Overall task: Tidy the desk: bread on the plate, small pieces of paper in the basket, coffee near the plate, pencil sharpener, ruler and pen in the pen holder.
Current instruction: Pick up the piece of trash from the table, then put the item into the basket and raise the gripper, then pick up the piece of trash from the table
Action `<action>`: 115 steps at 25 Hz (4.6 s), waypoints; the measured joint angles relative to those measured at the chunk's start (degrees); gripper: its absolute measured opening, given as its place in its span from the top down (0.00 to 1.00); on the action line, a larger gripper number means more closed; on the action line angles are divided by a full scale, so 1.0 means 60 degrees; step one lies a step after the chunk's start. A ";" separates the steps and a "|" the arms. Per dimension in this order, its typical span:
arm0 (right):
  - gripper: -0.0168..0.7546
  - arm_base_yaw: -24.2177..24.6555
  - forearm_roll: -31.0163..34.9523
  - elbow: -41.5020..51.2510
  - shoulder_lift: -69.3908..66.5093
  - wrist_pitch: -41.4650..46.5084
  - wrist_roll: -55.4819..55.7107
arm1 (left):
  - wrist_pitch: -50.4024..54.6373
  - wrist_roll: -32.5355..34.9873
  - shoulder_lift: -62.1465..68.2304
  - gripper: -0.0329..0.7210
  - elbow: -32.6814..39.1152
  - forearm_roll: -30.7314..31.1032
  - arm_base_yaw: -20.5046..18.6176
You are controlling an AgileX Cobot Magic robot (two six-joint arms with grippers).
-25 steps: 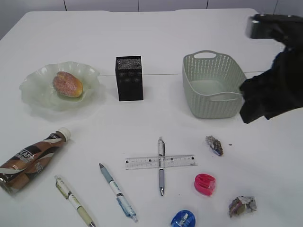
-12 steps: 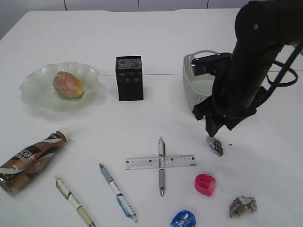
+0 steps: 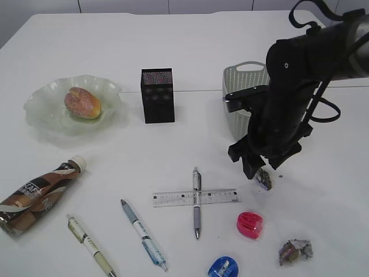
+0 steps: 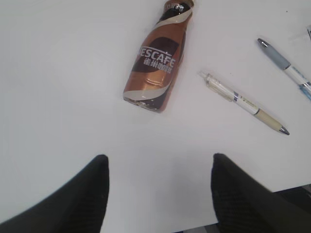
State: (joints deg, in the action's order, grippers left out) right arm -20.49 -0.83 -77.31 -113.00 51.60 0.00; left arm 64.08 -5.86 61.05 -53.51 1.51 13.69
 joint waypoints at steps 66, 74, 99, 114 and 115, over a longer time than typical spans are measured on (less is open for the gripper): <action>0.46 0.1174 -0.2263 -0.3655 -0.0666 -0.0453 0.2159 | 0.0096 0.0091 0.0000 0.32 0.0000 -0.0037 0.0000; 0.22 0.1174 -0.1932 -0.4057 -0.0682 0.1042 0.2036 | 0.0096 0.0091 0.0000 0.32 0.0000 -0.0037 0.0000; 0.29 0.0696 0.0138 0.1822 0.4494 0.2766 0.0825 | -0.0143 0.0091 0.0000 0.32 0.0000 -0.0037 0.0000; 0.29 -0.0726 0.0937 0.5105 0.4706 -0.0233 0.1802 | -0.0163 0.0097 0.0000 0.32 0.0000 -0.0252 0.0000; 0.29 -0.0726 0.0937 0.5105 0.4591 -0.0326 0.1851 | -0.0163 0.0097 0.0000 0.32 0.0000 -0.0252 0.0000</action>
State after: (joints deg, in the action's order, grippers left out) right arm -24.85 4.79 -46.68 -85.45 49.65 11.11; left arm 63.10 -5.28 61.05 -53.51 0.00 13.69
